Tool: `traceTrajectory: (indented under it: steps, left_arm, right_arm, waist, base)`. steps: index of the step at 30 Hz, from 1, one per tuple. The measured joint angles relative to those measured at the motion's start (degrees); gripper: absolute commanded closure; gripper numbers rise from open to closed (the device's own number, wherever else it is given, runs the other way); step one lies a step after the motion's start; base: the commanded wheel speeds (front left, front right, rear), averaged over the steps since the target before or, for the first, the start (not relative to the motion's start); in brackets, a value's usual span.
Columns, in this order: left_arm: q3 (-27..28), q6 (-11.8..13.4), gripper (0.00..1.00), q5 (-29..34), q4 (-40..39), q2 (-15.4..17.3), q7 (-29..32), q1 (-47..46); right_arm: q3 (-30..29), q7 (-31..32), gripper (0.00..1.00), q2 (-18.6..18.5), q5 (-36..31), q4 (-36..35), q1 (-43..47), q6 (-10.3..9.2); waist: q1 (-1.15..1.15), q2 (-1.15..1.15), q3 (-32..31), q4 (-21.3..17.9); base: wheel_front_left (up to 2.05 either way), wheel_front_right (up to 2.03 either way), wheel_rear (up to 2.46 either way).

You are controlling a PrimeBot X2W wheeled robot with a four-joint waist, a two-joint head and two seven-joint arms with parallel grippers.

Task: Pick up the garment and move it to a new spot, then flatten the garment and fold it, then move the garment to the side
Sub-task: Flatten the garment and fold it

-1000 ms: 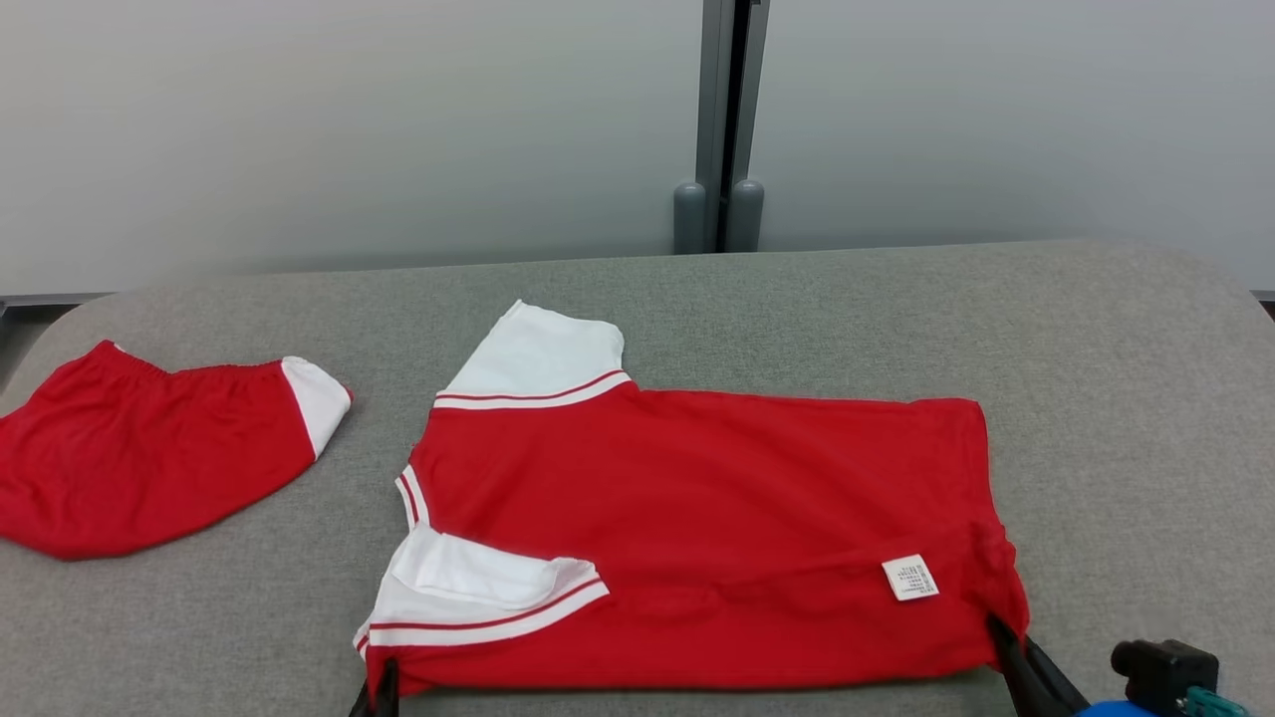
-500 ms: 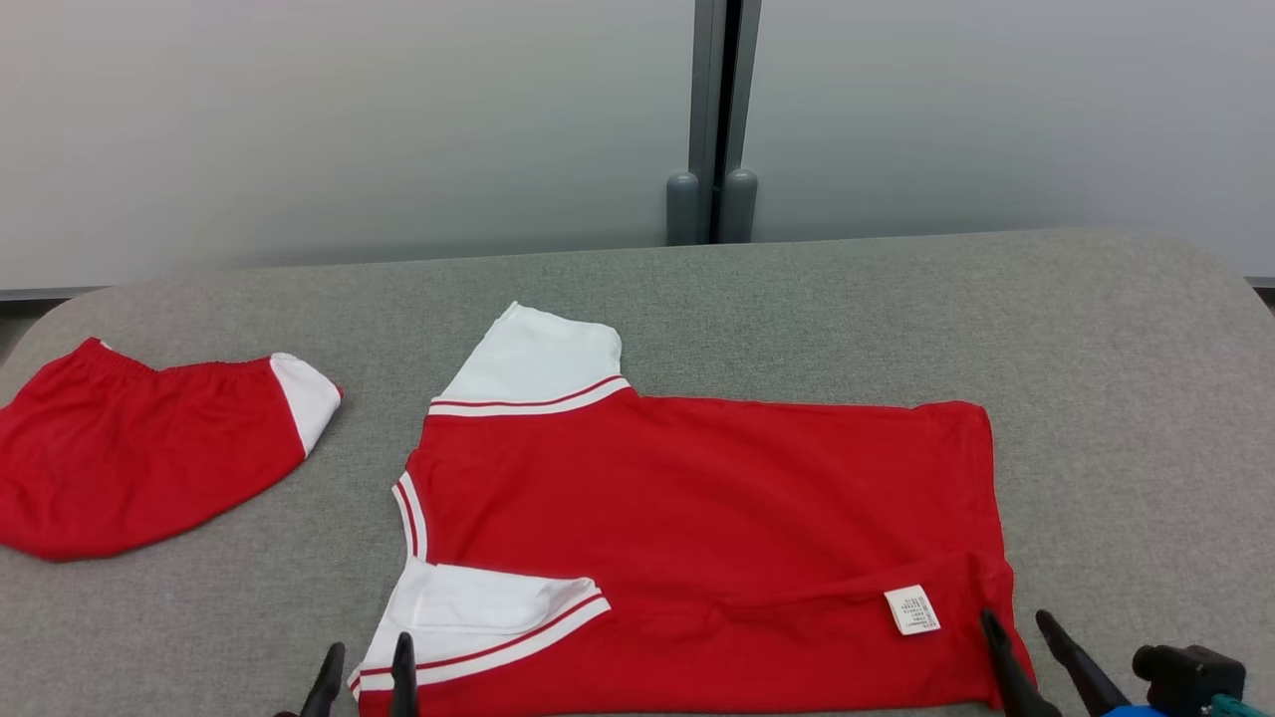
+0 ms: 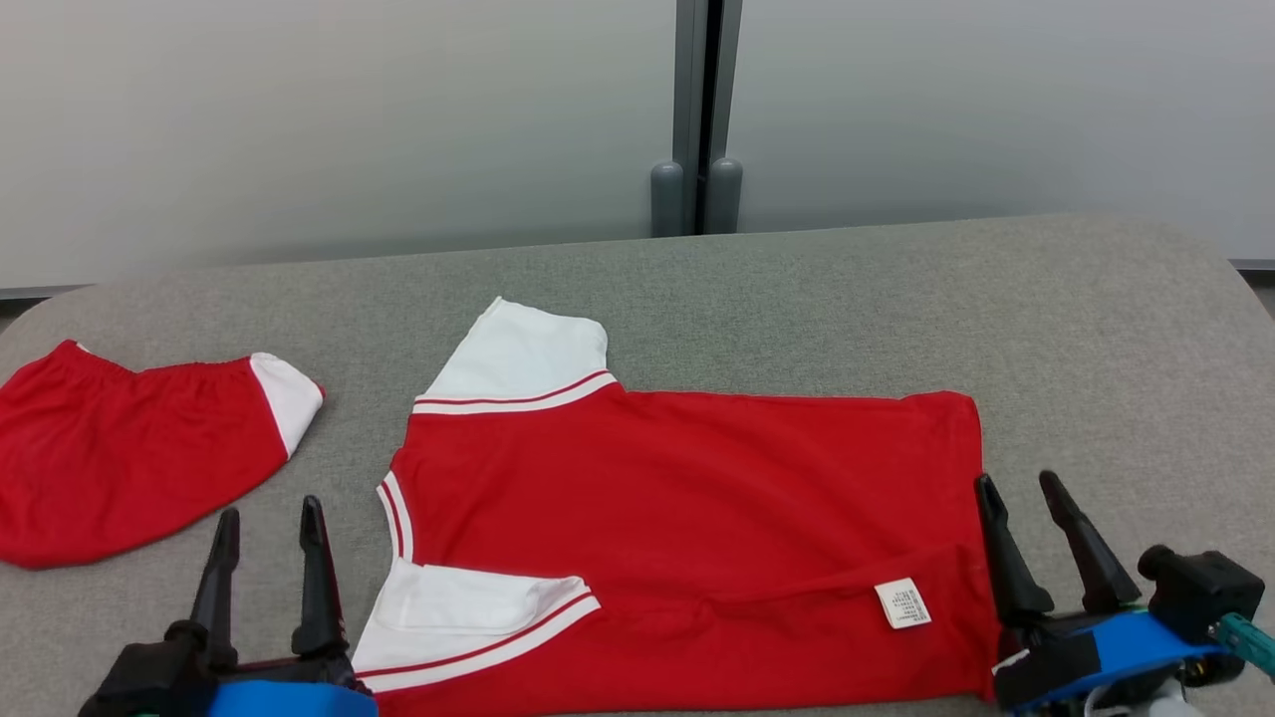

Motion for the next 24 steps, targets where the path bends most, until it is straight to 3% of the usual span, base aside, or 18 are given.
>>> traceTrajectory:
  steps: [8,15,24]
  left_arm:
    - [1.8,0.5,0.00,2.6,-0.9,-0.1,0.0,-2.4]
    - [1.3,0.7,0.00,6.7,1.4,-0.2,0.0,-2.9]
    - [1.5,0.7,0.00,6.7,3.0,-0.2,0.0,-1.8]
  right_arm:
    - [-2.2,-0.1,0.00,5.1,-4.6,-4.7,-0.5,0.00]
    - [-1.9,-0.1,0.00,6.8,-7.4,-5.2,0.9,0.00]
    - [-2.6,-0.1,0.00,8.0,-9.2,-4.8,3.3,0.00]
  waist:
    - [0.00,0.00,0.3,0.2]
    - [0.00,0.00,0.4,0.1]
    - [0.00,0.00,-0.3,0.5]
  base:
    - [0.00,0.00,0.00]
    - [0.00,0.00,0.00]
    - [0.00,0.00,0.00]
